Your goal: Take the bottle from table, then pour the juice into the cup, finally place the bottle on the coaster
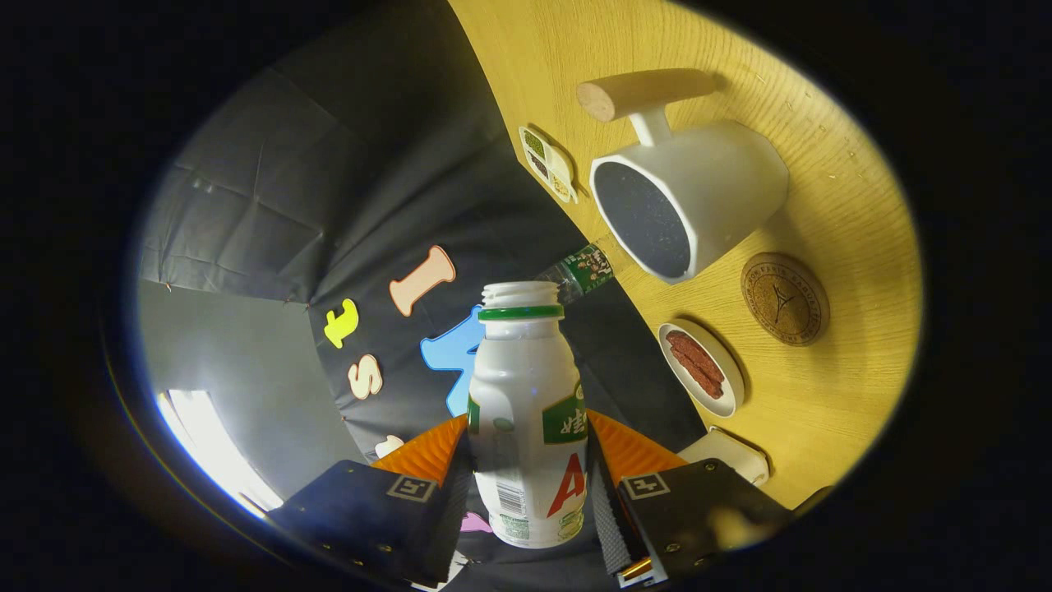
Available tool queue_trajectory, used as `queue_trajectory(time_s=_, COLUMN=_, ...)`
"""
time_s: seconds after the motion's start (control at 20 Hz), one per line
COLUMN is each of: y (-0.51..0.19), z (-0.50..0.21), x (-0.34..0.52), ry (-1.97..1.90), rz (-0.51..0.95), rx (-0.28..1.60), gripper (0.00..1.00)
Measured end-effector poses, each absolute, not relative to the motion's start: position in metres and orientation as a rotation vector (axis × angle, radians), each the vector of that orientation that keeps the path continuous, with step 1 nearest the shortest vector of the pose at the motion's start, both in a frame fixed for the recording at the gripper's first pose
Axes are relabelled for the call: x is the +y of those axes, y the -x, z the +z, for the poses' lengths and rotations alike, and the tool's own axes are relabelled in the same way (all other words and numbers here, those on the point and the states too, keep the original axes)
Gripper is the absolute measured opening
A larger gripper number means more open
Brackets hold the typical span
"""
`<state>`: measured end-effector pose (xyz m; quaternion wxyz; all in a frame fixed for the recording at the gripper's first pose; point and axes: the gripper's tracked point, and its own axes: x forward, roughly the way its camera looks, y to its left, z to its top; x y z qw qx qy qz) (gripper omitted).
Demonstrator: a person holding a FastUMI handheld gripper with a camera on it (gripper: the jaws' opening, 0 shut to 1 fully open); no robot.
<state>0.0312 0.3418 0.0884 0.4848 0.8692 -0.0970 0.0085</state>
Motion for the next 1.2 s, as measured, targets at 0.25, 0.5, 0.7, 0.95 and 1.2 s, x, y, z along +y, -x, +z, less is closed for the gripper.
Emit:
queue_trajectory(time_s=0.25, y=-0.033, z=0.084, x=0.341, ry=-2.099, rz=0.013, rx=-0.232, gripper=0.67)
queue_trajectory(time_s=0.5, y=-0.036, z=0.072, x=0.343, ry=-1.971, rz=-0.032, rx=-0.183, gripper=0.67)
queue_trajectory(time_s=0.7, y=-0.036, z=0.059, x=0.346, ry=-1.852, rz=-0.070, rx=-0.136, gripper=0.67)
queue_trajectory(time_s=0.95, y=-0.038, z=0.046, x=0.358, ry=-1.625, rz=-0.073, rx=-0.071, gripper=0.67)
queue_trajectory(time_s=1.2, y=-0.035, z=0.031, x=0.365, ry=-1.379, rz=-0.075, rx=-0.007, gripper=0.67)
